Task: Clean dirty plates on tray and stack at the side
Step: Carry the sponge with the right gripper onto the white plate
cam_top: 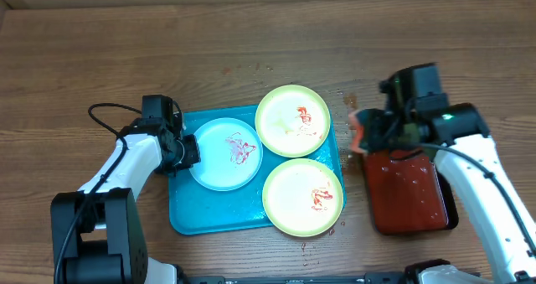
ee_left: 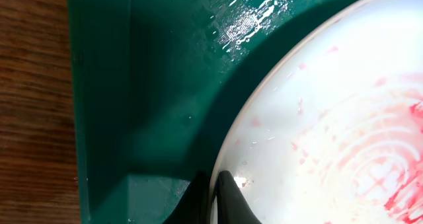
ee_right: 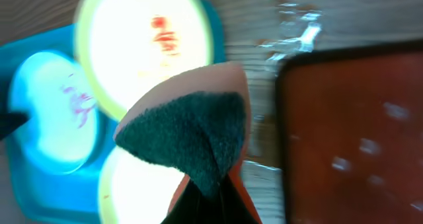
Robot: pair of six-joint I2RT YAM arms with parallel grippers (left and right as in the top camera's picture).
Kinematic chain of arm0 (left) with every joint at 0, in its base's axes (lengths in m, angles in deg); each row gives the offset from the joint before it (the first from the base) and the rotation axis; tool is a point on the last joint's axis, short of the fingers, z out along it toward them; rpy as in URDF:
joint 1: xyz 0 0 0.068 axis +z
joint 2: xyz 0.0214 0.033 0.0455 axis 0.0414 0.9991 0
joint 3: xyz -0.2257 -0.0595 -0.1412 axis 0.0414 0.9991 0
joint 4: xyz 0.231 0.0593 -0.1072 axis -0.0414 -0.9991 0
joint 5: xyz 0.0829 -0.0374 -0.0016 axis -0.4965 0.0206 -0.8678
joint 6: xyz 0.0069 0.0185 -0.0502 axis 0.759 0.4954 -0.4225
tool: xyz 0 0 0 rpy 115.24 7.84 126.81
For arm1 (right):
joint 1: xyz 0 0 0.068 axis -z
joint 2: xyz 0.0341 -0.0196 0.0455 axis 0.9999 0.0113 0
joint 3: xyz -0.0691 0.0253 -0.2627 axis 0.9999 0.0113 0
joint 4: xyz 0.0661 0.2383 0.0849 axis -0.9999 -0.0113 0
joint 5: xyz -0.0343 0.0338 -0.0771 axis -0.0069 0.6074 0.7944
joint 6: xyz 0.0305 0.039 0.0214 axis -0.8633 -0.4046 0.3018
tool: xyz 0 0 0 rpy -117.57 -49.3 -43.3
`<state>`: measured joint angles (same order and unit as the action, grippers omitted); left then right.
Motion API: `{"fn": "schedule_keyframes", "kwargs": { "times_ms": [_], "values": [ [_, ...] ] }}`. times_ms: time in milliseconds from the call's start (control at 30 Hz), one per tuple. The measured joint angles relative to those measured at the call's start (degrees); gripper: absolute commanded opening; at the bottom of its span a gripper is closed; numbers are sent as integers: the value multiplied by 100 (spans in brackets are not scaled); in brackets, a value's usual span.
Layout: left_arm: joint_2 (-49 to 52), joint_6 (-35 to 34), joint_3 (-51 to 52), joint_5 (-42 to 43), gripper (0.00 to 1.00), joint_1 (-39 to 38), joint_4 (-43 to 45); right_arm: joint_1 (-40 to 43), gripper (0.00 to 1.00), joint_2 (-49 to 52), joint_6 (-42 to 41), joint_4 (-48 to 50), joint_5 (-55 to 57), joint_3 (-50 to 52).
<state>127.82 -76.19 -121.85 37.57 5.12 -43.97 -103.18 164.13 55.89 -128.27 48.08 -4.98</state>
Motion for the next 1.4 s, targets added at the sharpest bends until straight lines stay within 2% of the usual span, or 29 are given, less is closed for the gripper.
{"fn": "schedule_keyframes", "kwargs": {
  "times_ms": [100,267,433,700,833,1133,1333,1400],
  "values": [
    [0,0,0,0,4,0,-2,-437,4,188,-125,83,-140,-140],
    [0,0,0,2,4,0,-4,-1108,4,1156,-234,188,-411,-1012],
    [0,0,0,13,4,0,-4,-1620,4,2157,-330,686,-1388,-1698],
    [0,0,0,17,4,0,-11,-2203,4,3377,-452,1436,-2616,-1773],
    [0,0,0,20,4,0,-13,-2734,4,3794,-608,2280,-3130,-1775],
    [0,0,0,24,4,0,-24,-3167,4,4382,-1825,3294,-2527,-1786],
    [0,0,0,44,4,2,-31,-3348,4,4492,-2251,3285,-1759,-1788],
    [0,0,0,59,4,2,-50,-3386,4,4492,-2393,3003,-1261,-1805]
  ]
}}
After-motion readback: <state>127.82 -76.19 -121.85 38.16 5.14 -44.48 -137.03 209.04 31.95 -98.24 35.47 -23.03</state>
